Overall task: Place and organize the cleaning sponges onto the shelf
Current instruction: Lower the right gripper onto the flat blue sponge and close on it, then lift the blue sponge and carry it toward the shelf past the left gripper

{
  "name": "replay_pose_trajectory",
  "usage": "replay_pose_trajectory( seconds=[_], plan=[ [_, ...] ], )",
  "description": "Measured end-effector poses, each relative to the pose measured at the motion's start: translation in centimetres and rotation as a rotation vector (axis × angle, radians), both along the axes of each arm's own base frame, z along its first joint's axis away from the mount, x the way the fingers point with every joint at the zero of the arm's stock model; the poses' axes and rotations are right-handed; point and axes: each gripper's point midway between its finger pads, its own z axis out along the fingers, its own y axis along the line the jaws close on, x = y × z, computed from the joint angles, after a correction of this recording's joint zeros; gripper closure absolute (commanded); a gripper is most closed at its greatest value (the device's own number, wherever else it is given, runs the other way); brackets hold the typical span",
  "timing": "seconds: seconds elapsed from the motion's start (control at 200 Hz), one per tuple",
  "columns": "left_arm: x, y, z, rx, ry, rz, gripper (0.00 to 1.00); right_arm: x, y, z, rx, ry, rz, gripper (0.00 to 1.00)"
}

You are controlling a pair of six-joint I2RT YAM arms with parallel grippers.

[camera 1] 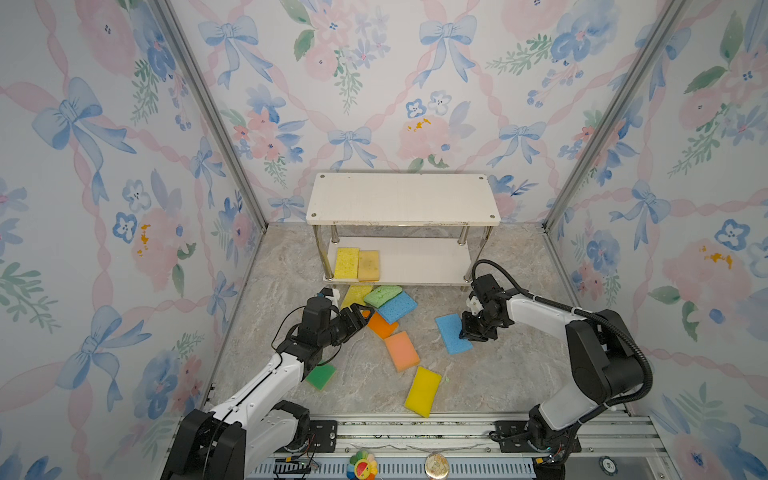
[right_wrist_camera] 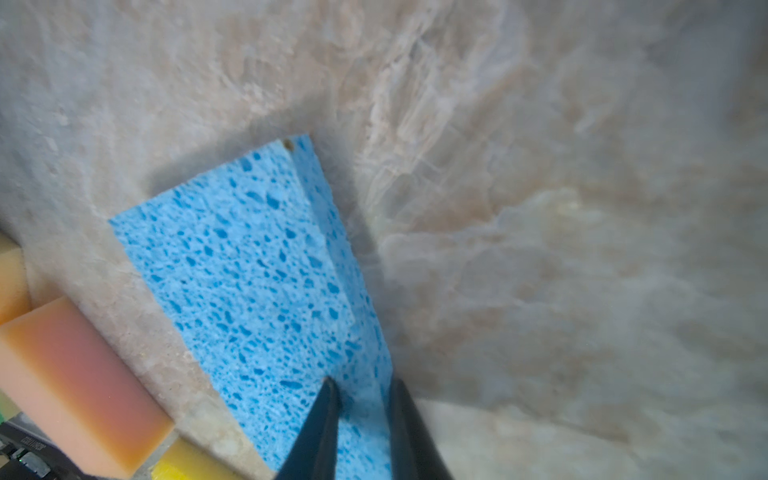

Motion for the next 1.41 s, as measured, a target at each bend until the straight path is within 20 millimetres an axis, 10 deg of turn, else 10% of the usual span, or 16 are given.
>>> replay_pose_trajectory(
  seconds=[0.46,0.95,1.14,1.405],
  plan=[
    [-0.2,-2.0,1.8,-0.082,-0.047,-0.07,0.02,0.0,2.4,4.0,0.085,-0.112,-0.05,1.0],
    [-0.4,-6.3,4.8,-0.183,-0.103,-0.207,0.03,-0.5,14.6,14.6,0.394,-0.22,0.093,1.0],
    [-0.2,-6.2,5.0,-0.193,-0.1,-0.191,0.25,-1.6,18.1,16.2,0.455,-0.216,0.154,1.0],
    [0.0,-5.8,5.8,-0.195,-0.133,-0.171,0.92,-2.5,19.7,14.8,0.457,-0.165,0.17,0.95]
  ],
)
